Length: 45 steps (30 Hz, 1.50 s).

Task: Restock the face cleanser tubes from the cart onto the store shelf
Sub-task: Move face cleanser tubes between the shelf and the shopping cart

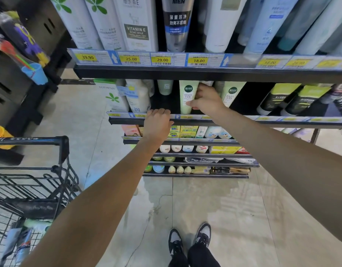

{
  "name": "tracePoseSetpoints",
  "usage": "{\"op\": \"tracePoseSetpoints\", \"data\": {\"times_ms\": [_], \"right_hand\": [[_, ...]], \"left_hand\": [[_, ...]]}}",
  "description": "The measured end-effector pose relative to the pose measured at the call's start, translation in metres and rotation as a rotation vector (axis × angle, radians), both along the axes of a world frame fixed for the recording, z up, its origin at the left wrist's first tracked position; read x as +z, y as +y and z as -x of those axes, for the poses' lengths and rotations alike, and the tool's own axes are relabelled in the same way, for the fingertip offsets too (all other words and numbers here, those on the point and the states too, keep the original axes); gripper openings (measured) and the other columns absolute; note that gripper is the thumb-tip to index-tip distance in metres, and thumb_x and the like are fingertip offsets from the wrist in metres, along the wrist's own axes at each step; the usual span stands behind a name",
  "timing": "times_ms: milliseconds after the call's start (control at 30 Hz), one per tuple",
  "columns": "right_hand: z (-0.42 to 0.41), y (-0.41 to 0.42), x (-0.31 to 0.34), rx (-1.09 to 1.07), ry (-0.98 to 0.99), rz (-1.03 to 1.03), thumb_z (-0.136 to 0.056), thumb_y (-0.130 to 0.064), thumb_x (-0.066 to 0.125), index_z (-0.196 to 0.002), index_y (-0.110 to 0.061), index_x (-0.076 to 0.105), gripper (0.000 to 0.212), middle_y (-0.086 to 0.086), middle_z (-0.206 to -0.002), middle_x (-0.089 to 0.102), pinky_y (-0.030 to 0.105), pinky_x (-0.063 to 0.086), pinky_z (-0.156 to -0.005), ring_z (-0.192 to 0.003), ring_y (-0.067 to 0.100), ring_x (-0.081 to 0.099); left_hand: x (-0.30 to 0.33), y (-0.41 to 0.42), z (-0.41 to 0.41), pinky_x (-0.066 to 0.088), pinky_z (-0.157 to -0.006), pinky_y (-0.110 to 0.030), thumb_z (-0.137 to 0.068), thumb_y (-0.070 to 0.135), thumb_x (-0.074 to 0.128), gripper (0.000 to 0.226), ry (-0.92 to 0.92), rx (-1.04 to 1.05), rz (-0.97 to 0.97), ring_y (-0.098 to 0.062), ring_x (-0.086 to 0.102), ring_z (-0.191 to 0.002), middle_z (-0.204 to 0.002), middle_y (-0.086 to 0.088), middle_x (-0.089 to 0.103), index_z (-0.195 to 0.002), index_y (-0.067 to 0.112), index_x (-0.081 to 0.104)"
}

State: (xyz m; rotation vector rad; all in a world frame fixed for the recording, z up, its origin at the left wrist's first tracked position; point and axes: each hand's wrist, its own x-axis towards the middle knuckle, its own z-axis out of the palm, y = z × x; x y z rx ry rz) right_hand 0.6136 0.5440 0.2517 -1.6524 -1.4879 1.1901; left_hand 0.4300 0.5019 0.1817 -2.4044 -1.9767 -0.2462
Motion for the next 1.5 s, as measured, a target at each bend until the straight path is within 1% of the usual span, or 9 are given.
{"op": "tracePoseSetpoints", "data": {"times_ms": [133, 300, 500, 733, 867, 1067, 1200, 1300, 1500], "right_hand": [[0.000, -0.009, -0.003, -0.056, -0.011, -0.025, -0.078, -0.003, 0.085, -0.114, -0.019, 0.062, 0.046, 0.000, -0.110, 0.073, 0.046, 0.055, -0.101, -0.106, 0.020, 0.070], [-0.001, -0.054, 0.009, -0.081, -0.114, -0.049, -0.091, -0.015, 0.077, -0.143, -0.013, 0.051, 0.058, 0.010, -0.142, 0.058, 0.040, 0.046, -0.112, -0.132, 0.024, 0.056], [0.000, -0.125, 0.039, 0.168, -0.455, -0.198, -0.101, -0.032, 0.062, -0.153, -0.020, 0.040, 0.058, 0.006, -0.156, 0.046, 0.040, 0.044, -0.109, -0.139, 0.025, 0.048], [0.015, -0.194, 0.080, 0.432, -0.590, -0.320, -0.105, -0.038, 0.054, -0.158, -0.021, 0.033, 0.060, 0.001, -0.162, 0.037, 0.040, 0.036, -0.117, -0.149, 0.021, 0.035], [0.036, -0.232, 0.087, 0.587, -0.583, -0.408, -0.105, -0.038, 0.053, -0.158, -0.020, 0.035, 0.060, 0.004, -0.162, 0.038, 0.038, 0.036, -0.115, -0.147, 0.023, 0.038], [0.087, -0.300, 0.074, 0.777, -0.525, -0.480, -0.102, -0.037, 0.058, -0.153, -0.019, 0.044, 0.056, 0.006, -0.162, 0.039, 0.041, 0.035, -0.115, -0.151, 0.027, 0.034], [0.128, -0.342, 0.067, 0.910, -0.473, -0.464, -0.103, -0.045, 0.054, -0.152, -0.023, 0.044, 0.054, 0.002, -0.159, 0.041, 0.041, 0.038, -0.116, -0.145, 0.024, 0.041], [0.162, -0.372, 0.065, 1.001, -0.467, -0.488, -0.105, -0.045, 0.051, -0.154, -0.023, 0.041, 0.055, 0.002, -0.161, 0.038, 0.040, 0.034, -0.119, -0.149, 0.021, 0.033], [0.238, -0.413, 0.061, 1.109, -0.478, -0.508, -0.105, -0.044, 0.052, -0.154, -0.021, 0.043, 0.055, 0.001, -0.160, 0.041, 0.036, 0.033, -0.117, -0.148, 0.020, 0.035]], "left_hand": [[0.003, -0.002, -0.001, 0.042, -0.097, -0.040, -0.095, 0.039, 0.068, 0.029, 0.017, -0.001, 0.020, -0.025, 0.064, -0.100, -0.104, -0.005, 0.069, -0.108, 0.013, 0.065], [0.017, -0.011, -0.002, 0.039, -0.110, -0.041, -0.097, 0.041, 0.066, 0.042, 0.018, -0.011, 0.086, -0.029, 0.060, -0.116, -0.119, -0.009, 0.065, -0.124, 0.010, 0.060], [0.058, -0.068, 0.008, 0.045, -0.108, -0.045, -0.102, 0.043, 0.055, 0.056, -0.079, 0.049, 0.076, -0.032, 0.052, -0.129, -0.136, -0.013, 0.058, -0.143, 0.007, 0.047], [0.100, -0.183, 0.039, 0.048, -0.101, -0.046, -0.100, 0.053, 0.035, 0.062, -0.074, 0.246, -0.018, -0.035, 0.059, -0.119, -0.128, -0.015, 0.064, -0.136, 0.007, 0.056], [0.116, -0.259, 0.055, 0.048, -0.096, -0.048, -0.094, 0.057, 0.021, 0.073, -0.083, 0.356, -0.012, -0.038, 0.060, -0.111, -0.118, -0.016, 0.064, -0.128, 0.006, 0.060], [0.115, -0.377, 0.085, 0.047, -0.097, -0.047, -0.101, 0.048, 0.049, 0.052, -0.104, 0.561, 0.000, -0.038, 0.058, -0.115, -0.124, -0.016, 0.062, -0.131, 0.006, 0.056], [0.111, -0.447, 0.107, 0.045, -0.104, -0.048, -0.102, 0.051, 0.044, 0.054, -0.123, 0.718, 0.029, -0.036, 0.056, -0.122, -0.132, -0.014, 0.060, -0.137, 0.010, 0.052], [0.106, -0.493, 0.128, 0.046, -0.106, -0.046, -0.102, 0.050, 0.044, 0.049, -0.159, 0.809, 0.025, -0.031, 0.056, -0.124, -0.132, -0.010, 0.060, -0.134, 0.013, 0.053], [0.089, -0.552, 0.185, 0.042, -0.111, -0.046, -0.104, 0.052, 0.043, 0.054, -0.230, 0.948, 0.029, -0.029, 0.054, -0.129, -0.140, -0.009, 0.058, -0.139, 0.012, 0.050]]}}
